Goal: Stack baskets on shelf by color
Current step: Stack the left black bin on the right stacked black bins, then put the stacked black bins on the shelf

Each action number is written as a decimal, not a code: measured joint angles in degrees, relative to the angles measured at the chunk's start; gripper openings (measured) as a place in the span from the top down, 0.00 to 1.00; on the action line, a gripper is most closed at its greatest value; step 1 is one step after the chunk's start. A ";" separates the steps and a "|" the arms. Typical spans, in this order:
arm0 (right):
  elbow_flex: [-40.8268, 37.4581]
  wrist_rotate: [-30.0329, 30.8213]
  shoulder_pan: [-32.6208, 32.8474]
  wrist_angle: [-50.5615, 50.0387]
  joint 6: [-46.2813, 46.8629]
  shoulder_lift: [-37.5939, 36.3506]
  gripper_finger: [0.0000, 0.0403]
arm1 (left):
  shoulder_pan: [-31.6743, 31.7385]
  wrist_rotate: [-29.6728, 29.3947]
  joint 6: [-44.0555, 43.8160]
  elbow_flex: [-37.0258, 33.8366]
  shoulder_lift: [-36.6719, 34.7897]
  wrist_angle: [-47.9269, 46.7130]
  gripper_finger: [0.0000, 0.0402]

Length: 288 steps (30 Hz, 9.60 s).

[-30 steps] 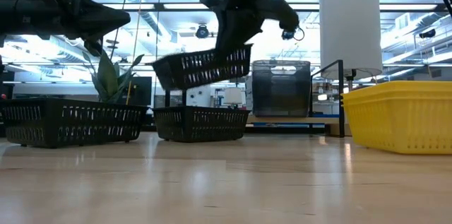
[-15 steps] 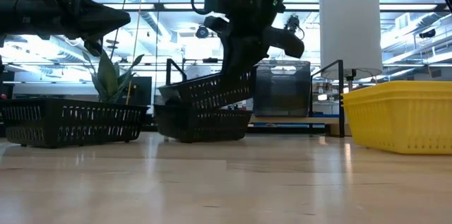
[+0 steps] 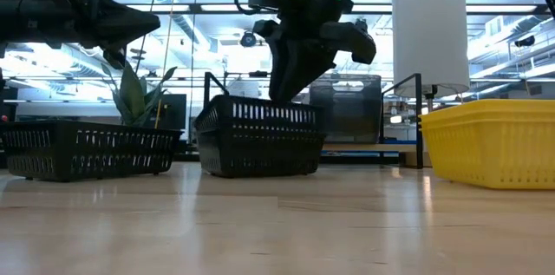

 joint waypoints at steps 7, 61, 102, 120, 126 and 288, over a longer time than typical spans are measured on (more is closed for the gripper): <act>3.27 1.04 1.04 -0.34 0.49 -0.02 0.73 | 0.00 0.00 -0.01 0.00 0.00 0.00 0.92; -42.29 11.61 14.97 59.17 32.26 -33.11 0.74 | -10.33 8.65 -14.01 31.29 11.82 -62.04 0.90; -42.49 11.77 14.81 58.80 33.54 -32.87 0.74 | -31.77 -1.60 -13.50 47.76 66.87 -76.60 0.68; -42.49 11.77 14.81 58.80 33.54 -32.87 0.74 | -32.52 8.81 -10.55 56.60 68.28 -86.03 0.99; -42.49 11.76 14.81 58.78 33.54 -32.87 0.74 | -33.53 5.52 -9.90 65.86 68.24 -94.44 0.99; -42.46 17.61 20.16 66.18 24.64 -32.87 0.74 | 12.01 -1.37 24.35 75.73 75.63 -79.48 0.95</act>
